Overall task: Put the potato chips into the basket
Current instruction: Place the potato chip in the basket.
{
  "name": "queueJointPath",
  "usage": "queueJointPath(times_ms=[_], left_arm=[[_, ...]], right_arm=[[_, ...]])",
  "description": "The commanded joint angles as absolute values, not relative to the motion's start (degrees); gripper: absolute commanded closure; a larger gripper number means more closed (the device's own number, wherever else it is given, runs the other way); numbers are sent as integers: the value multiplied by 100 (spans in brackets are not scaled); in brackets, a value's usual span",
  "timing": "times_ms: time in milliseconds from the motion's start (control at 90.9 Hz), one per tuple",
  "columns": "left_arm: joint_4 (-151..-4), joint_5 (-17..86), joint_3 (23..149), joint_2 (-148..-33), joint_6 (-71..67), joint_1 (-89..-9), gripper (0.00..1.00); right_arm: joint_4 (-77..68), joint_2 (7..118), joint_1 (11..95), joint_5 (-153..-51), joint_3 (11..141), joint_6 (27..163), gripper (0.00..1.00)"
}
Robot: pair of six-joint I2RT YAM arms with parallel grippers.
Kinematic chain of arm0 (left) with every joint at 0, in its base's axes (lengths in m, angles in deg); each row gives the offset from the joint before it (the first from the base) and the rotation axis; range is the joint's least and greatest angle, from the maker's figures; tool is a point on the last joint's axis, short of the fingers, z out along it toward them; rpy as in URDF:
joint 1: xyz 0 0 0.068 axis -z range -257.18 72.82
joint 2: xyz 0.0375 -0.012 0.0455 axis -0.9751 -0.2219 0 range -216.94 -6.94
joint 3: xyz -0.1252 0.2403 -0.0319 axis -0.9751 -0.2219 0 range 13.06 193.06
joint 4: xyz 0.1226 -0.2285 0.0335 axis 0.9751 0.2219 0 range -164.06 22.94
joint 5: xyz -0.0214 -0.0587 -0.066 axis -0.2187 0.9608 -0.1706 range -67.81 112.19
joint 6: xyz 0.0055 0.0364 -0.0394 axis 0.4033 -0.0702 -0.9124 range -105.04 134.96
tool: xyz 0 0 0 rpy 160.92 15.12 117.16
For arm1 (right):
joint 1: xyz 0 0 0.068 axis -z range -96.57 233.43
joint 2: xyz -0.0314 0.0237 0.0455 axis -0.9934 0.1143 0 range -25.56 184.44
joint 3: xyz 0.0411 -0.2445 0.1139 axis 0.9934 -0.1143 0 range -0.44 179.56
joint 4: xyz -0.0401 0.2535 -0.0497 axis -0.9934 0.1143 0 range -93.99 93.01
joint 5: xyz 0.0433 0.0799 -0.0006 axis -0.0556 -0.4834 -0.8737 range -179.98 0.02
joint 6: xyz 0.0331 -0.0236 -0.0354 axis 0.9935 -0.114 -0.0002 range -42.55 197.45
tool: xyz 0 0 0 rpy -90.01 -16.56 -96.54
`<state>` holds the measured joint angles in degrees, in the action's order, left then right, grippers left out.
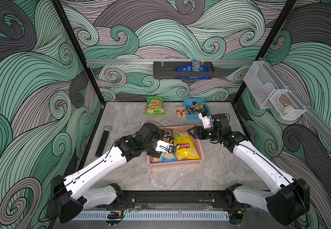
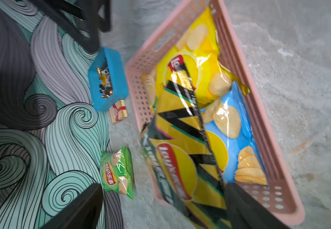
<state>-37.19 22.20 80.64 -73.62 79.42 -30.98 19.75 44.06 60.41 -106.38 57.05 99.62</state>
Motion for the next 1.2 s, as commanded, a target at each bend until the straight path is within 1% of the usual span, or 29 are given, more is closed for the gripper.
queueJointPath(times_ms=[0,165,242,418,572,649,781,969,1134,1189], left_arm=[[-3256,2705,8803,-7444,6978,-3264,1],[-3112,3490,9097,-7674,6033,-4091,1],[-3458,3649,8877,-7708,5415,-4546,1],[-4082,3797,8174,-7802,3719,-5495,4],[-4141,4120,7635,-7778,3301,-6127,5],[-4292,4112,7432,-7688,3227,-6410,5],[-4533,3809,7285,-7583,3133,-6643,5],[-4676,3722,7166,-7510,3175,-6663,6],[-5134,3783,6937,-7317,3160,-6663,6],[-5153,3801,6979,-7318,3123,-6662,6]], right_arm=[[1932,4599,5671,-10655,6024,10025,30],[1930,4975,5026,-10426,6326,10029,31],[1941,5179,4767,-10254,6433,9981,33],[2005,5652,4189,-9747,6720,9762,35],[2189,6164,3643,-9004,6919,9402,36],[2218,6404,3396,-8661,6914,9263,38],[2206,6715,3150,-8463,6764,9223,39],[2194,6916,2898,-8258,6671,9283,39],[2193,6773,2845,-8110,6670,9474,39],[2199,6638,2845,-8102,6675,9508,37]])
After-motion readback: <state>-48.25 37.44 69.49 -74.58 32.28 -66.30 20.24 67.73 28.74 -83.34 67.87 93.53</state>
